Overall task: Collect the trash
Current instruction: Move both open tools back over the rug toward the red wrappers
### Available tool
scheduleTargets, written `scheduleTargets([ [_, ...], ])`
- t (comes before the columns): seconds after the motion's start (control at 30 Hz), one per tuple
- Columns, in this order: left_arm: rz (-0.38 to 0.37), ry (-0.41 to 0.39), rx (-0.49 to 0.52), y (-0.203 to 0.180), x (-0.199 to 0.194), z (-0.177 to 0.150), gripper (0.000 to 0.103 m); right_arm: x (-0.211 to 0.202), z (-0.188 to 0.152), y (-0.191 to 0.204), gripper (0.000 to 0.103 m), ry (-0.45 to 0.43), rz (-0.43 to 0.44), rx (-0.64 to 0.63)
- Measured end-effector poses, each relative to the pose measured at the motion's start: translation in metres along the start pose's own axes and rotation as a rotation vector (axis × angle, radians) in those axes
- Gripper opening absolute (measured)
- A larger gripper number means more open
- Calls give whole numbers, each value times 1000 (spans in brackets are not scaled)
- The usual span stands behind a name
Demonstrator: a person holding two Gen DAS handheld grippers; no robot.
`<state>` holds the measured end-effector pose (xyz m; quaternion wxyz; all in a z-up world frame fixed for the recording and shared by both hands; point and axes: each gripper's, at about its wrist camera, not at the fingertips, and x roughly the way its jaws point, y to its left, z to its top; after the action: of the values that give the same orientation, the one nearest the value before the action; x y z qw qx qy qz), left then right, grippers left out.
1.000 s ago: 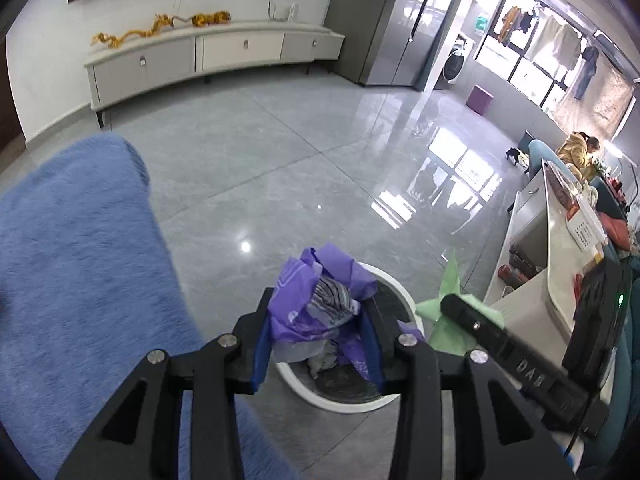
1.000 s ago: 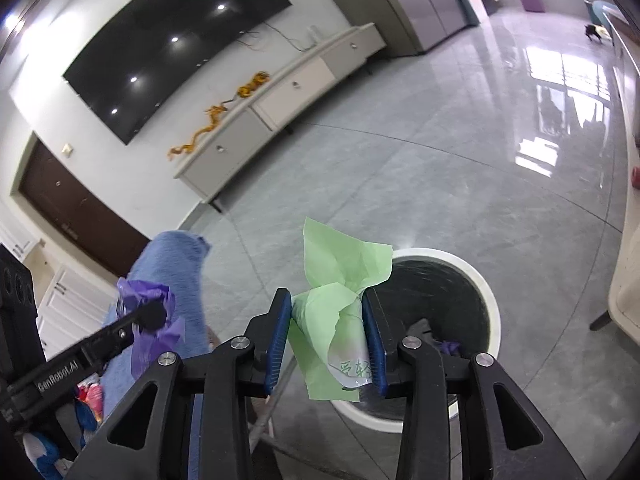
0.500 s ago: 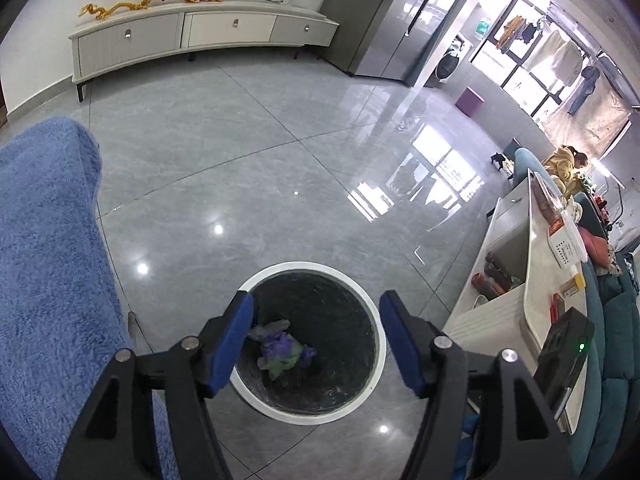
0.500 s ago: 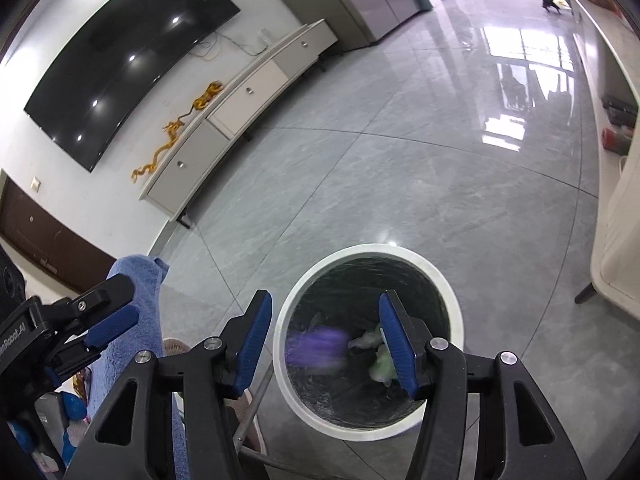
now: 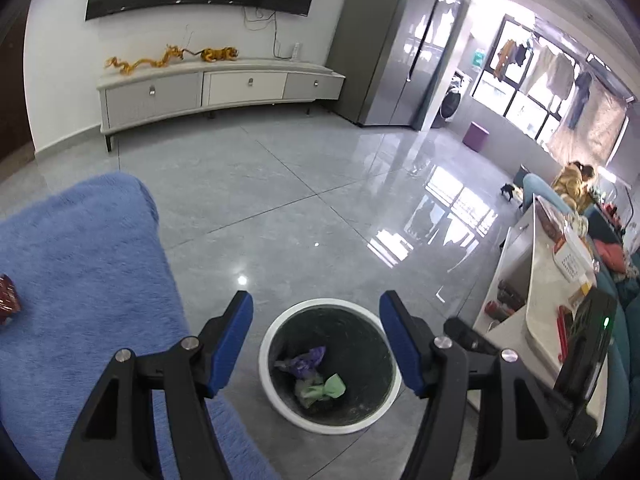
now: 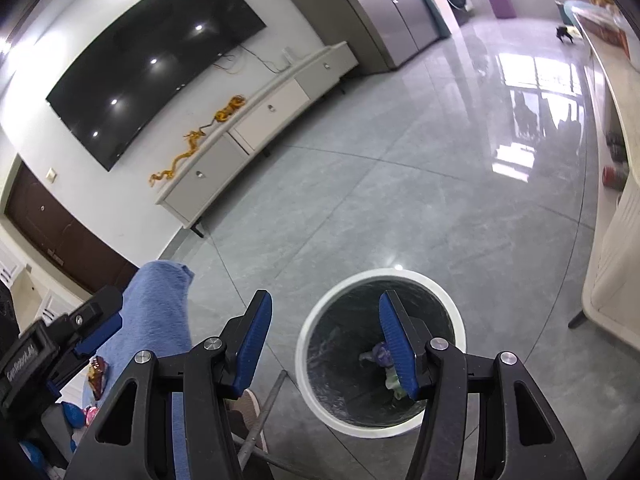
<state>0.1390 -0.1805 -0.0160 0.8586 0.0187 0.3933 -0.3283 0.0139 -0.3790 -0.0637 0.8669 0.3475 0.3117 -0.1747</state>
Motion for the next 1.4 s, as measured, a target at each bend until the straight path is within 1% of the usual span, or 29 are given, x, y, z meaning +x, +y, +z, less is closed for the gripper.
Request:
scheduleTargets([
  [0.13,22,-24,0,5,-21,-3,64,-13,0,18,55,-17,22,-32],
  [0.3,85,-44,3,17,-41,-11,64,-29,-2,45,55,-35,45,-83],
  [0.37,131,-55,1,25,-49,-17,64,-34,-4,54,55,-36,50,-102],
  [0.5,162,-55,-41,46,-63,-28,64,-39,-9,71,55,-27,68,-130],
  [0.6,193,-74,-58,64,-79,-35,64,-43,-14,87,55,-24,78,-159],
  [0.73,255,-104,-94,87,-100,-45,64,-49,-21,107,55,-19,100,-184],
  [0.9,322,-139,-141,115,-128,-61,64,-48,-44,146,55,27,153,-267],
  [1.1,426,-205,-197,158,-171,-90,64,-51,-68,190,55,62,207,-357],
  [1.17,471,-226,-218,172,-184,-100,64,-52,-75,203,55,70,223,-379],
  [1.2,493,-234,-229,179,-190,-105,66,-53,-79,209,55,75,230,-390],
  [1.23,516,-243,-245,187,-197,-110,71,-53,-83,215,55,81,239,-402],
  [1.3,565,-265,-271,199,-209,-120,76,-56,-92,227,55,94,257,-426],
  [1.4,679,-300,-312,218,-230,-141,77,-55,-107,246,55,120,284,-468],
])
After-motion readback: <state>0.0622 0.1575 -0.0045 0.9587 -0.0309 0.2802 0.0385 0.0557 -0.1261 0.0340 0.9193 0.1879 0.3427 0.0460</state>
